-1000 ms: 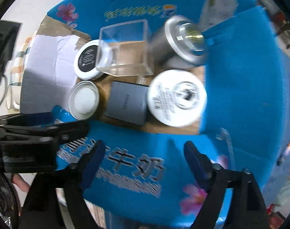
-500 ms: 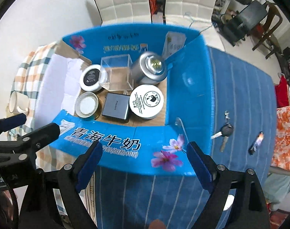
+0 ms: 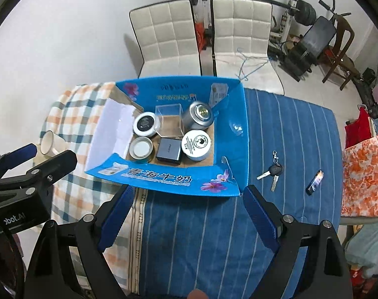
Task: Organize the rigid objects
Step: 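Withdraw both tools from the box toward the key and bottle, then grasp the black car key with the left tool while the right grasps the bottle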
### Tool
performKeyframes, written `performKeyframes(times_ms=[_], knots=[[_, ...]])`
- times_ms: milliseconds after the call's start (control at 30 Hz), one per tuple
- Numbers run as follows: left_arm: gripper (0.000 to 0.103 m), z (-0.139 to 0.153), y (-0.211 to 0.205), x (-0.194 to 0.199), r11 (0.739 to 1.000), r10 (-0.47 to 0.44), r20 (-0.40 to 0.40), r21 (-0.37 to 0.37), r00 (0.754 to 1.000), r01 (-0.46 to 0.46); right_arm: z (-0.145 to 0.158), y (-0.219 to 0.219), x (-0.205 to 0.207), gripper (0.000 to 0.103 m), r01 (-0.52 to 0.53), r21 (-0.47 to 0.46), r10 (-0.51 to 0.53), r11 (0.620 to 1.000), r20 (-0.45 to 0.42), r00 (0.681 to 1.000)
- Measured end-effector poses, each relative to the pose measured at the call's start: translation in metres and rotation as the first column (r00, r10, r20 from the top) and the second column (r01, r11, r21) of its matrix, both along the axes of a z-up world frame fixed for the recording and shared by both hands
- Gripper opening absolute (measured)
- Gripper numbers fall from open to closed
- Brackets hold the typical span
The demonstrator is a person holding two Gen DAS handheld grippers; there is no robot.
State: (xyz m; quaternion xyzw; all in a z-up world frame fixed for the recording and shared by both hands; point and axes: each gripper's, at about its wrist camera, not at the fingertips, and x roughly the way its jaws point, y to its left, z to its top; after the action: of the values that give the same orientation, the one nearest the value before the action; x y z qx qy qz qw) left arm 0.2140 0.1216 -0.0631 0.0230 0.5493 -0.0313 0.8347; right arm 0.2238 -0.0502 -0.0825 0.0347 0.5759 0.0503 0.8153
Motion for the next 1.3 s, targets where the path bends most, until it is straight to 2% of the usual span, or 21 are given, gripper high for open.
performKeyframes(times_ms=[200, 367, 500, 600, 733, 833, 933, 1133, 1200, 1300], knots=[[0.1, 0.018, -0.005, -0.011, 1.0, -0.014, 0.04, 0.007, 0.999, 0.013, 0.02, 0.0, -0.013, 0.092, 0.007, 0.028, -0.008, 1.0, 0.029, 1.0], [0.1, 0.019, -0.02, -0.014, 1.0, -0.023, 0.057, -0.008, 0.998, 0.024, 0.025, -0.015, -0.021, 0.092, 0.03, 0.047, -0.032, 0.998, 0.032, 0.999], [0.1, 0.01, -0.053, -0.011, 0.997, -0.058, 0.057, -0.052, 0.997, 0.06, 0.018, -0.055, -0.03, 0.092, 0.105, 0.039, -0.106, 0.994, 0.013, 0.994], [0.1, -0.003, -0.1, -0.004, 0.988, -0.125, 0.04, -0.085, 0.991, 0.128, 0.007, -0.102, -0.039, 0.092, 0.195, 0.015, -0.194, 0.981, -0.016, 0.981], [0.1, -0.019, -0.162, 0.007, 0.968, -0.218, 0.012, -0.126, 0.976, 0.218, -0.016, -0.179, -0.051, 0.092, 0.333, -0.024, -0.334, 0.943, -0.057, 0.941], [0.1, -0.04, -0.219, 0.023, 0.946, -0.295, -0.025, -0.146, 0.955, 0.288, -0.037, -0.235, -0.053, 0.092, 0.417, -0.042, -0.42, 0.908, -0.091, 0.903], [0.1, -0.063, -0.265, 0.041, 0.933, -0.333, -0.074, -0.168, 0.94, 0.317, -0.064, -0.283, -0.048, 0.092, 0.472, -0.05, -0.474, 0.88, -0.132, 0.871], [0.1, -0.134, -0.327, 0.074, 0.935, -0.352, -0.208, -0.111, 0.912, 0.336, -0.127, -0.358, -0.034, 0.092, 0.552, -0.034, -0.546, 0.833, -0.218, 0.809], [0.096, -0.164, -0.34, 0.084, 0.937, -0.35, -0.274, -0.098, 0.896, 0.336, -0.147, -0.372, -0.028, 0.092, 0.559, -0.022, -0.546, 0.829, -0.247, 0.8], [0.095, -0.205, -0.355, 0.091, 0.943, -0.328, -0.358, -0.062, 0.874, 0.328, -0.181, -0.387, -0.018, 0.092, 0.556, -0.025, -0.537, 0.831, -0.3, 0.789]])
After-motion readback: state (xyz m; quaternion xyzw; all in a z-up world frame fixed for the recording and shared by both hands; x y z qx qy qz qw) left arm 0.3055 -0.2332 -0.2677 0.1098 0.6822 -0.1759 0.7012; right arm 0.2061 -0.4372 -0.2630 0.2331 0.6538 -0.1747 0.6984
